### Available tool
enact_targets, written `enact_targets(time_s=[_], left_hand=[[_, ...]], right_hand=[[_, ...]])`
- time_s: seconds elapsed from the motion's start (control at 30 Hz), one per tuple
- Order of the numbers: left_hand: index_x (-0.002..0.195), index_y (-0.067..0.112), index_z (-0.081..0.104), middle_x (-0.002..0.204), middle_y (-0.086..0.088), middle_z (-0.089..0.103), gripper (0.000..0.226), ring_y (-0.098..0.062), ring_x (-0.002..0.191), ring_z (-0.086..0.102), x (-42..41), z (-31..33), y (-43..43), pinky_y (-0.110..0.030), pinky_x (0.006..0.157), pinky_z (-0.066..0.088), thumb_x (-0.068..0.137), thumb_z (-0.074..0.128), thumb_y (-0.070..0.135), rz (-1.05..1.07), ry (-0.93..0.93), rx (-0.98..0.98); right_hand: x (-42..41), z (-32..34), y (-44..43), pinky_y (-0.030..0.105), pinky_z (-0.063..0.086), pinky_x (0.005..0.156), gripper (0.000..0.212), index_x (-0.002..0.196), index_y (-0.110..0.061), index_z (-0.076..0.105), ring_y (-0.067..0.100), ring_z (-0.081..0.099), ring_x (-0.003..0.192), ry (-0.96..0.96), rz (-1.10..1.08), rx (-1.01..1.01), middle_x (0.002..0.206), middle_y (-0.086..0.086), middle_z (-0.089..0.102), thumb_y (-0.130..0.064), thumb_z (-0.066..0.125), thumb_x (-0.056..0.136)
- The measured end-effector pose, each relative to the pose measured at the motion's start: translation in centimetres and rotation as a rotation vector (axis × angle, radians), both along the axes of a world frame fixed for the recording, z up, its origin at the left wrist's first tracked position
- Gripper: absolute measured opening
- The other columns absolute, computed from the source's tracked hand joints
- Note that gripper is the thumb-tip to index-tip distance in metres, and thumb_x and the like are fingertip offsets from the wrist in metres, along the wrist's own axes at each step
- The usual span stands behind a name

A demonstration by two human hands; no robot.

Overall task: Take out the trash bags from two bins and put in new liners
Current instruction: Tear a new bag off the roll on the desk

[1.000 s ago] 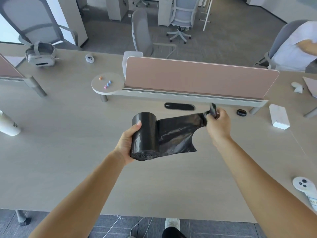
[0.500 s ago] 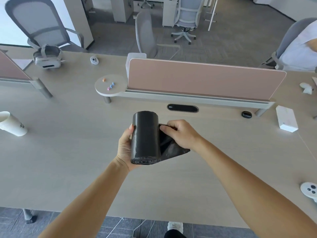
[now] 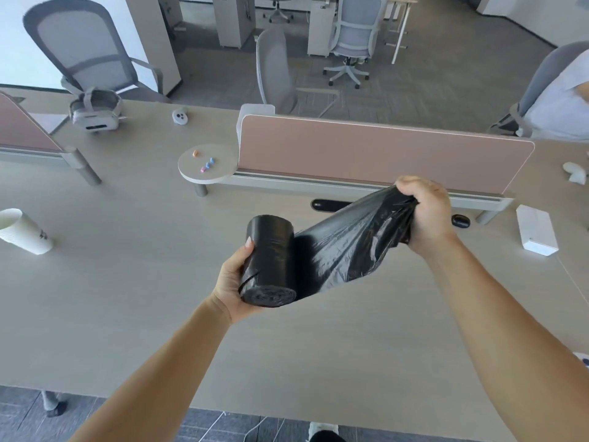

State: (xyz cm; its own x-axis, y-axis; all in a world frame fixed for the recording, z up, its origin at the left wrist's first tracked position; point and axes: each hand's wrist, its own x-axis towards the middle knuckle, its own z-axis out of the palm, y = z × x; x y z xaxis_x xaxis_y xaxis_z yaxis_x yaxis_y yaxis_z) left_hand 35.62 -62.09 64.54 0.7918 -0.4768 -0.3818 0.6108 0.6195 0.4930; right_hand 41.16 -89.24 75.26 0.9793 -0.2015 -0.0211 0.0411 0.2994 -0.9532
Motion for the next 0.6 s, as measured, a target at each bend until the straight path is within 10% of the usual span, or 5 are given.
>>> enact_targets(time_s=[0.13, 0.23, 0.37, 0.6], left_hand=[[0.113, 0.014, 0.073, 0.119, -0.016, 0.068, 0.077, -0.036, 0.105, 0.067, 0.5, 0.4, -0.3, -0.056, 0.088, 0.052, 0.044, 0.094, 0.041, 0.012, -0.039, 0.02], [0.111, 0.014, 0.074, 0.116, -0.015, 0.069, 0.074, -0.035, 0.102, 0.068, 0.6, 0.6, -0.5, -0.053, 0.086, 0.054, 0.045, 0.094, 0.041, 0.008, -0.055, -0.003], [0.107, 0.014, 0.075, 0.109, -0.013, 0.071, 0.069, -0.033, 0.097, 0.069, 0.6, 1.2, -0.8, -0.051, 0.084, 0.055, 0.046, 0.092, 0.042, -0.002, -0.082, -0.007], [0.12, 0.012, 0.066, 0.119, -0.016, 0.064, 0.074, -0.034, 0.107, 0.063, 0.6, 2.3, -1.7, -0.051, 0.094, 0.05, 0.056, 0.086, 0.044, -0.027, -0.141, -0.054]], right_hand=[[0.9, -2.0, -2.0, 0.02, 0.037, 0.049, 0.026, 0.064, -0.012, 0.047, 0.014, 0.048, 0.046, 0.005, 0.013, -0.224, 0.051, -0.003, 0.048, -0.002, 0.055, 0.086], [1.6, -4.4, -3.4, 0.03, 0.043, 0.071, 0.005, 0.088, -0.019, 0.063, 0.014, 0.061, 0.078, 0.151, 0.16, -0.795, 0.08, -0.004, 0.061, -0.015, 0.061, 0.09], [1.2, -6.9, -3.0, 0.043, 0.034, 0.106, 0.063, 0.145, -0.022, 0.038, 0.027, 0.043, 0.133, 0.296, 0.232, -1.407, 0.144, 0.005, 0.048, -0.053, 0.054, 0.092], [-1.6, -5.5, 6.0, 0.041, 0.049, 0.096, 0.052, 0.109, -0.021, 0.065, 0.015, 0.064, 0.103, 0.063, 0.683, -0.83, 0.11, -0.001, 0.069, -0.066, 0.045, 0.091]])
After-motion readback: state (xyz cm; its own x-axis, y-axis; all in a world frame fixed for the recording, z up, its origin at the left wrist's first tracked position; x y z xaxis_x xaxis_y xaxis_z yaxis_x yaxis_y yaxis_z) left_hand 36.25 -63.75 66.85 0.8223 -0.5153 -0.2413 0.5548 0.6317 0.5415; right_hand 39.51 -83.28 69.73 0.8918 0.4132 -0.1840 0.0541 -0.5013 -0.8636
